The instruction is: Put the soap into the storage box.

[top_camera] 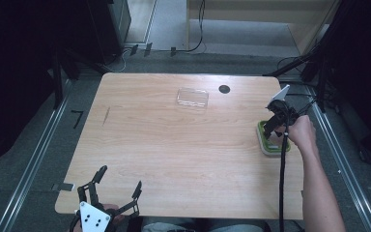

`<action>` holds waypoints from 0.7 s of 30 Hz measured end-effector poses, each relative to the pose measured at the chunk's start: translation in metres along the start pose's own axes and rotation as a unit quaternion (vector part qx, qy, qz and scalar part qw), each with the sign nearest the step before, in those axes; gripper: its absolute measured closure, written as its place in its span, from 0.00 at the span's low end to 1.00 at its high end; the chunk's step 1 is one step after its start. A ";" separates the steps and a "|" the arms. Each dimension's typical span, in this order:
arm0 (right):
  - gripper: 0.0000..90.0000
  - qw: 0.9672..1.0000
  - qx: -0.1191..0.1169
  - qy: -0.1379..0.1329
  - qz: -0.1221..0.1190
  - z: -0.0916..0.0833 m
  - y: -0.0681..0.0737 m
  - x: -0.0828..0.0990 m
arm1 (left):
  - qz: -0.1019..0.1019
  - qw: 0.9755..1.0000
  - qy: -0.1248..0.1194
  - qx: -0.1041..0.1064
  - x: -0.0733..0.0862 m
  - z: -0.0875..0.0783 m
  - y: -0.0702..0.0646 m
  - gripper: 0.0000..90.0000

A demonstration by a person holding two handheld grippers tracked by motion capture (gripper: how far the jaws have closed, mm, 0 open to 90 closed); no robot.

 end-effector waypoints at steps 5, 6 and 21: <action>0.37 1.000 0.000 0.004 0.007 0.006 -0.005 -0.004 | 0.000 1.000 0.000 0.000 0.000 0.000 0.000 0.11; 0.37 1.000 -0.002 0.004 0.011 0.007 -0.006 -0.004 | 0.000 1.000 0.000 0.000 0.000 0.000 0.000 0.11; 0.37 0.999 0.004 0.003 0.032 0.016 -0.009 -0.007 | 0.000 1.000 0.000 0.000 0.000 0.000 0.000 0.11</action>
Point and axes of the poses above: each handheld gripper's, and its own axes: z roughly forward along the jaws, x roughly out of its underside, y roughly to its left, the point moved 4 cm from there along z, roughly forward along the jaws, and after that the axes turned 11 degrees about -z, right-handed, at the moved point
